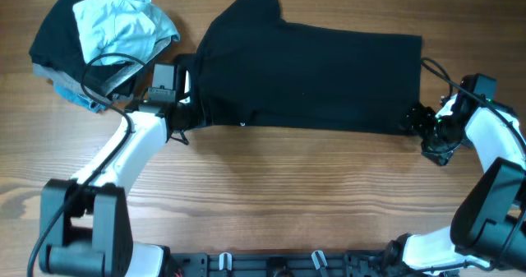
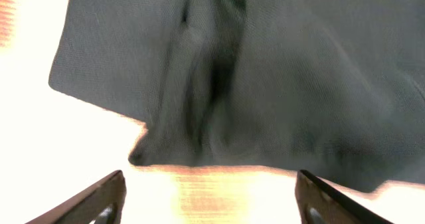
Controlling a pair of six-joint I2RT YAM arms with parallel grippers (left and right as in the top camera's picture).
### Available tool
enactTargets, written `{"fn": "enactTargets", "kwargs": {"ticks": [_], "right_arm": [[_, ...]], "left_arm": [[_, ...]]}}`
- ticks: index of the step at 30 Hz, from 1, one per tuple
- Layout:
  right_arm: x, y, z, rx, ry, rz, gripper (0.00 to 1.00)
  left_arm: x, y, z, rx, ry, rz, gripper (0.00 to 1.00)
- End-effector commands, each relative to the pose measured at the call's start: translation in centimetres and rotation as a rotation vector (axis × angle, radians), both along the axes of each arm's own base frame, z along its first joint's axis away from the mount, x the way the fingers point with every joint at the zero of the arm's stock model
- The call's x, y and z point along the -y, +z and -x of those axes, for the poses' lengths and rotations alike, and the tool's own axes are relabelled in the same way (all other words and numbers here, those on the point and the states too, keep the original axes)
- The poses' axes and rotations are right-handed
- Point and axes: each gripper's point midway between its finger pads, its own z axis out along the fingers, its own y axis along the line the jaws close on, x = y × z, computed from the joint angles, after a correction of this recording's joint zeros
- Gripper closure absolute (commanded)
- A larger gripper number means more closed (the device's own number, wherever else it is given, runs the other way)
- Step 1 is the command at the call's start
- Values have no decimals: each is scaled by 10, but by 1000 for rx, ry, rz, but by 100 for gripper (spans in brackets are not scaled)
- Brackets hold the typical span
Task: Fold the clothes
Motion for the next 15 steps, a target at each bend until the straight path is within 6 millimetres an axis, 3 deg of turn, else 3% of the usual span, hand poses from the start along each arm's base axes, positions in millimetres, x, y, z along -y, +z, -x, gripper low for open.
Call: {"fn": "enactTargets", "kwargs": {"ticks": [1,3,5,6,8,9,10,13,15], "right_arm": [[0,-22,0,-28,17,-9,0],[-8,-26,-11,18,44,-59,0],[-18,-17,-34,149,121,-114,8],[-23,-11,-44,217,164,-141,20],[-22,-11,-45,217,160,-136,59],[-19,-14,-40,188,153,-116,89],[-14,-17,-35,162,139,-100,96],[9,-21,-13,50,8,-58,96],[26,-12,1,7,-53,-60,96]], "left_arm": [[-13,-39,-2,-43,7,-85,17],[-7,-54,-4,-64,-6,-56,25],[-5,-60,-2,-78,-2,-47,56],[-5,-59,-2,-77,-2,-47,74],[-5,-59,-2,-77,-2,-46,94],[-4,-58,-2,-78,-2,-37,96],[-1,-56,0,-85,-9,-21,96],[-1,-44,13,-135,-14,-15,96],[-2,-28,31,-184,-17,-12,96]]}}
